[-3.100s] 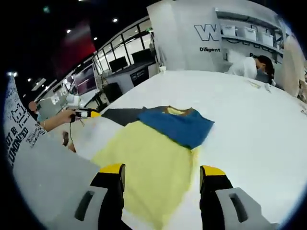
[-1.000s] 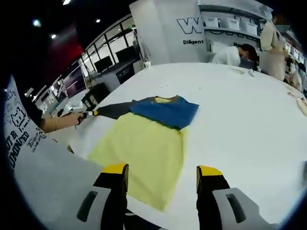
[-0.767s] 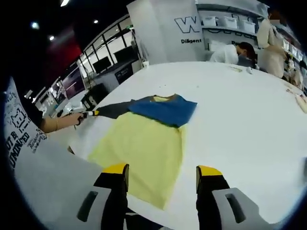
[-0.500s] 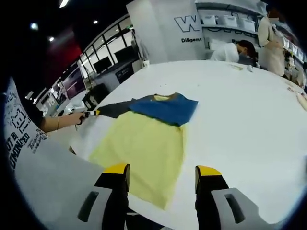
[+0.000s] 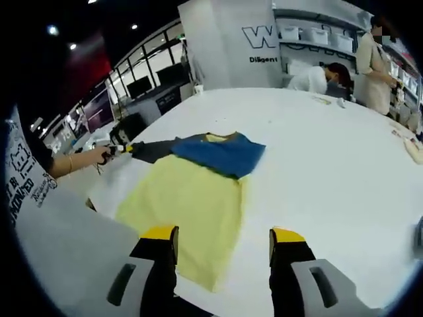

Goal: Fold the garment on the visible template until the final outline fits inside the template.

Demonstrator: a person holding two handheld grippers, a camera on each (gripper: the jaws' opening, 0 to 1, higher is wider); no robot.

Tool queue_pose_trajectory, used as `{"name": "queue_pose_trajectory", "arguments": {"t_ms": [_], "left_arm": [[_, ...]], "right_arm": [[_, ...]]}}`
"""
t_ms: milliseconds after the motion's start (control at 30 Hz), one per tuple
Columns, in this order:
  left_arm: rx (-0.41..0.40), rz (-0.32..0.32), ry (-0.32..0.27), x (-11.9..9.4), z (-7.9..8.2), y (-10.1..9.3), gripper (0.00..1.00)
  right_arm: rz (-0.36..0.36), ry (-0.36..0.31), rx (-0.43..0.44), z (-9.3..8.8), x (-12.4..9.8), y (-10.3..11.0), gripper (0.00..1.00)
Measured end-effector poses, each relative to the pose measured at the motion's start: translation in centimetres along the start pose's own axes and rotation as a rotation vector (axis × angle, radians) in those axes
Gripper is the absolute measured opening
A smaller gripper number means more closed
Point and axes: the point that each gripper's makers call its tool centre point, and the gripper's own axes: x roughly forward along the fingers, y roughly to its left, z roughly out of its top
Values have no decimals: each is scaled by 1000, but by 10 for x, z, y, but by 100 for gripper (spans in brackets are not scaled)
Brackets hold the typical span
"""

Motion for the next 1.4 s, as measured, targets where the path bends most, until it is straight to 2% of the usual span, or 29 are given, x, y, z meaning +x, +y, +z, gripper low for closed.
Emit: {"name": "queue_pose_trajectory", "arguments": {"t_ms": [167, 267, 333, 367, 433, 467, 500, 567, 700, 1000, 1233, 1333, 1400], "left_arm": [[2, -9, -12, 10, 11, 3, 1], [20, -11, -9, 21, 19, 9, 1], [24, -14, -12, 25, 23, 10, 1], [29, -12, -8, 31, 28, 13, 1], [37, -9, -1, 36, 31, 17, 1], [38, -8, -3, 40, 37, 21, 1], [33, -8, -14, 43, 43, 22, 1], [39, -6, -23, 51, 52, 28, 1], [46, 2, -16, 57, 57, 30, 1], [33, 1, 8, 68, 57, 37, 1], [32, 32, 71, 88, 47, 63, 1], [35, 55, 72, 92, 46, 70, 1], [29, 80, 78, 98, 45, 84, 1]], "right_arm": [[-20, -8, 19, -13, -18, 1, 55], [-39, -36, 81, -22, -31, 0, 55], [-50, -44, 101, -33, -43, 7, 55], [-68, -43, 109, -42, -50, 5, 55], [-78, -45, 117, -49, -57, 1, 56], [-91, -54, 121, -54, -64, 6, 56], [-79, -106, 101, -55, -73, 13, 56], [-72, -137, 117, -58, -80, 15, 56], [-96, -142, 109, -67, -89, 16, 56], [-118, -148, 129, -79, -101, 21, 57], [-166, -162, 171, -97, -115, 21, 57], [-172, -154, 197, -105, -118, 22, 57], [-200, -154, 217, -113, -124, 24, 57]]}}
